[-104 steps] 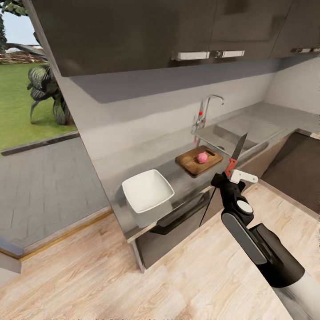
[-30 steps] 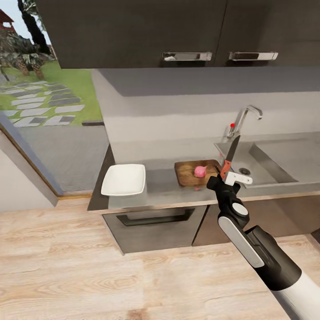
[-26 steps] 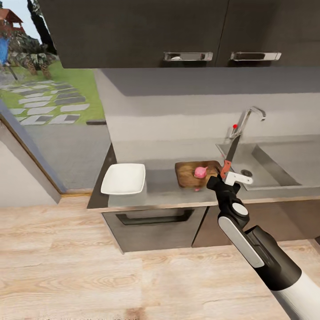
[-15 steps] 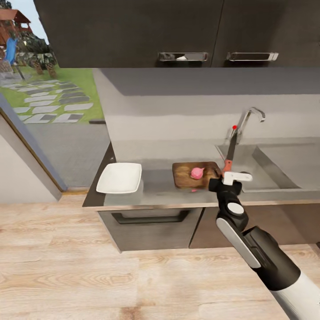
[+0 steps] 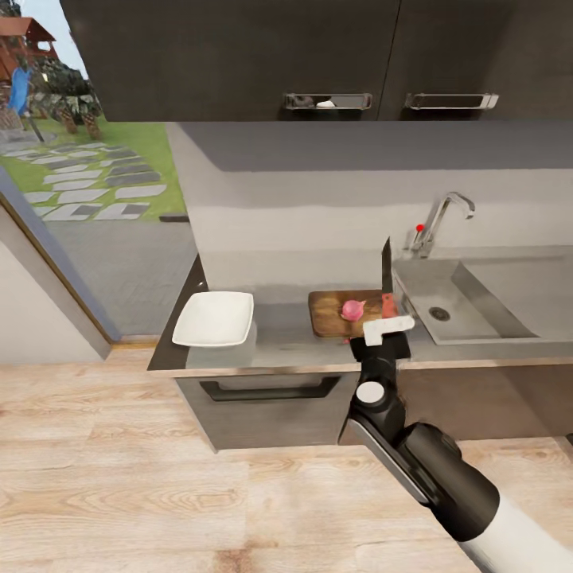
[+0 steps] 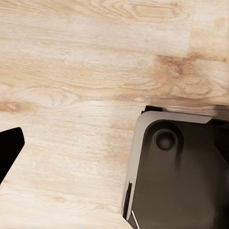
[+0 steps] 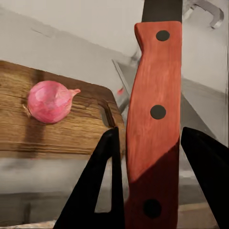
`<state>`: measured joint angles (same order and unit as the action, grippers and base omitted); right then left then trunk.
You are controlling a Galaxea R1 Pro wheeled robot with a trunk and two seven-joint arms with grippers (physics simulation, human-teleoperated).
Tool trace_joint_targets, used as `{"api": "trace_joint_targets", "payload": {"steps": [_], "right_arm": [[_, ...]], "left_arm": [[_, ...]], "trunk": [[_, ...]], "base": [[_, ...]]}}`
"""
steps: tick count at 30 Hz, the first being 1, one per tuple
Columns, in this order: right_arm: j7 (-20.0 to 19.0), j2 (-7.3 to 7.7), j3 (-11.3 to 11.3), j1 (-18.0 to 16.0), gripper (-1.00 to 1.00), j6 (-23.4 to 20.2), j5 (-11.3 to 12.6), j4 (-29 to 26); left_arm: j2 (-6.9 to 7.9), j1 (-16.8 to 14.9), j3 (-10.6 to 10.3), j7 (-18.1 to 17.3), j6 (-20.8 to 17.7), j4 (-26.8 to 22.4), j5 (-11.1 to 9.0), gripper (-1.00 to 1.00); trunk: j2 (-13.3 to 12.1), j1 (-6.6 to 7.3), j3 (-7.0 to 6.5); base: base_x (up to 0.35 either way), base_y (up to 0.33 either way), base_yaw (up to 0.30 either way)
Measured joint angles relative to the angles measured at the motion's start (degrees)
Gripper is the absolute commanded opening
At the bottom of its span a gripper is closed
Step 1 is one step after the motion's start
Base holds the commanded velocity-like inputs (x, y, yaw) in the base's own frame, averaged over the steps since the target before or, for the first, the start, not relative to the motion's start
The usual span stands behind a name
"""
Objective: In the kitchen, take the Vidalia onion out of the sink, dice it on the chopping board with the paring knife, put the diced onion into the bowl on the countertop, then place both the paring knife and the chopping board into the sink.
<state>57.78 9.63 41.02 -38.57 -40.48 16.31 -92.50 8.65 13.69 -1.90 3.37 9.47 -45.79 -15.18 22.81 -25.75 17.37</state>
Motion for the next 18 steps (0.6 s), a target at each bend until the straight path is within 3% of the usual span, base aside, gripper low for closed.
{"api": "trace_joint_targets", "payload": {"steps": [2, 4, 18], "right_arm": [[2.53, -0.07, 1.76, 0.01, -1.00, -2.12, -0.03, 0.07], [3.21, -0.07, 2.15, 0.01, -1.00, -2.61, 0.01, 0.09], [3.72, 0.04, 2.28, 0.01, -1.00, -1.65, 0.13, -0.06]], "left_arm": [[0.00, 0.00, 0.00, 0.00, 0.00, 0.00, 0.00, 1.00], [0.00, 0.00, 0.00, 0.00, 0.00, 0.00, 0.00, 1.00], [-0.04, 0.00, 0.00, 0.00, 0.00, -0.05, 0.00, 1.00]], "trunk": [[0.00, 0.00, 0.00], [0.00, 0.00, 0.00], [0.00, 0.00, 0.00]], "base": [[0.000, 0.000, 0.000], [0.000, 0.000, 0.000], [0.000, 0.000, 0.000]]}}
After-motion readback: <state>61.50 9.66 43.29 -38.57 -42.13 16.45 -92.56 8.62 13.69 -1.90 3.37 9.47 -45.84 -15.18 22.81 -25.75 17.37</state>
